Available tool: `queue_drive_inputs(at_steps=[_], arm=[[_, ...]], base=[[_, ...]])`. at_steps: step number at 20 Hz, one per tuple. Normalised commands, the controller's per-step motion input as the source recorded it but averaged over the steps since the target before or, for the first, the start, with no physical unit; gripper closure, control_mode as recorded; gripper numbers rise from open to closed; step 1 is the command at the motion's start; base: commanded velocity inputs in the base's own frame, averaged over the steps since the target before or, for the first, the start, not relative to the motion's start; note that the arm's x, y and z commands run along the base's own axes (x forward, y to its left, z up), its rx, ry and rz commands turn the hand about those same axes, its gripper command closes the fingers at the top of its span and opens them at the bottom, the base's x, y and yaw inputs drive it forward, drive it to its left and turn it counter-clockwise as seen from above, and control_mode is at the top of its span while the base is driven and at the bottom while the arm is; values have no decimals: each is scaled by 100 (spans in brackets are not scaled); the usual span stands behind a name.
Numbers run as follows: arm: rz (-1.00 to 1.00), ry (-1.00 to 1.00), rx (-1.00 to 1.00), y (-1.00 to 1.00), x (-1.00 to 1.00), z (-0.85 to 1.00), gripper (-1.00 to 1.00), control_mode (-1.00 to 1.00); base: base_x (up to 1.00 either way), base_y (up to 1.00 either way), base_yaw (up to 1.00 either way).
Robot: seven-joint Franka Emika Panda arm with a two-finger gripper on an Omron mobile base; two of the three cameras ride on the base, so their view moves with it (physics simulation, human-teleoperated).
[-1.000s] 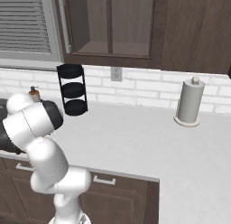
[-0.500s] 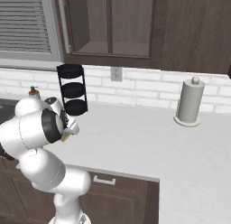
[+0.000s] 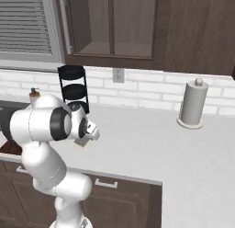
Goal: Pick up the sponge from the counter and clean the cutting board by briefly scrubbing or pressing down on the cutting board. Once finished, release the sponge.
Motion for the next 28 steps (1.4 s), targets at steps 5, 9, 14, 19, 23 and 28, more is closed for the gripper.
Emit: queue_drive_inputs(at_steps=[5,9,14,19,23,28], arm=[[0,-2,0,-32,0,-2,-100,-100],[0,-5,0,-26,0,0,-100,-100],[0,-7,0,-22,0,6,-100,-100],[0,-16,0,-2,0,67,-100,-100],[0,-16,0,1,-1,62,-100,-100],[0,-20,0,7,-45,62,-100,-100]], base=[[0,0,0],[0,0,0],[0,0,0],[0,0,0],[0,0,0],[0,0,0]])
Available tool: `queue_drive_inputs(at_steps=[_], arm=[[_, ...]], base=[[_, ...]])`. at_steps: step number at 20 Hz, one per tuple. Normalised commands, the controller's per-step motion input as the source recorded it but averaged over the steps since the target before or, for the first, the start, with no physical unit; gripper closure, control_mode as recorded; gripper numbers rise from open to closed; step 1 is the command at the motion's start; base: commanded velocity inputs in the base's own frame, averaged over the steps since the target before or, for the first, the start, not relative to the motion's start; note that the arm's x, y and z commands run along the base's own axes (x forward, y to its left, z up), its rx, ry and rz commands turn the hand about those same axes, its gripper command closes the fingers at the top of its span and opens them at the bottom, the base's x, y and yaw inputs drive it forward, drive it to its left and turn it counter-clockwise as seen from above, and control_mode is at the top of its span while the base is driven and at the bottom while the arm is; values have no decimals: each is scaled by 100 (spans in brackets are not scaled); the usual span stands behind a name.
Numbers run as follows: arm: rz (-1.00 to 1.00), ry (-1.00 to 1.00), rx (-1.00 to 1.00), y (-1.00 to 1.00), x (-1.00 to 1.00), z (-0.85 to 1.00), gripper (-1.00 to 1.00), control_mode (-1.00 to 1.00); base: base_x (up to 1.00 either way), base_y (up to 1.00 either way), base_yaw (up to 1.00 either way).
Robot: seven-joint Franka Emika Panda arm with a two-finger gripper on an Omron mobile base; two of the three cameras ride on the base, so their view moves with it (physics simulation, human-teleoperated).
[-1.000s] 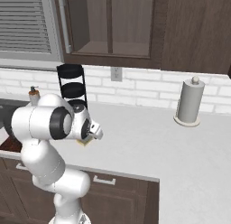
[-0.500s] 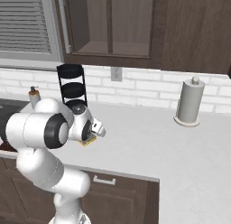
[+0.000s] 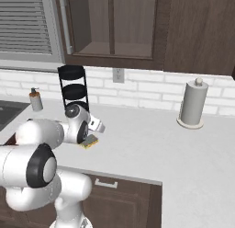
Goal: Pick up the sponge from the counter and clean the cutting board by briefly scrubbing or pressing down on the cutting board. Once finished, release the sponge.
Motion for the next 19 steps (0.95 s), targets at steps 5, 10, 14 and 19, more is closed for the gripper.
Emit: queue_drive_inputs(at_steps=[5,10,14,19], arm=[[0,-16,0,14,-49,69,-100,-100],[1,0,6,0,-43,60,-100,-100],[1,-7,3,0,-82,16,-100,-100],[0,-25,0,1,-100,28,-100,-100]], base=[[0,0,0],[0,0,0],[0,0,0],[0,0,0]])
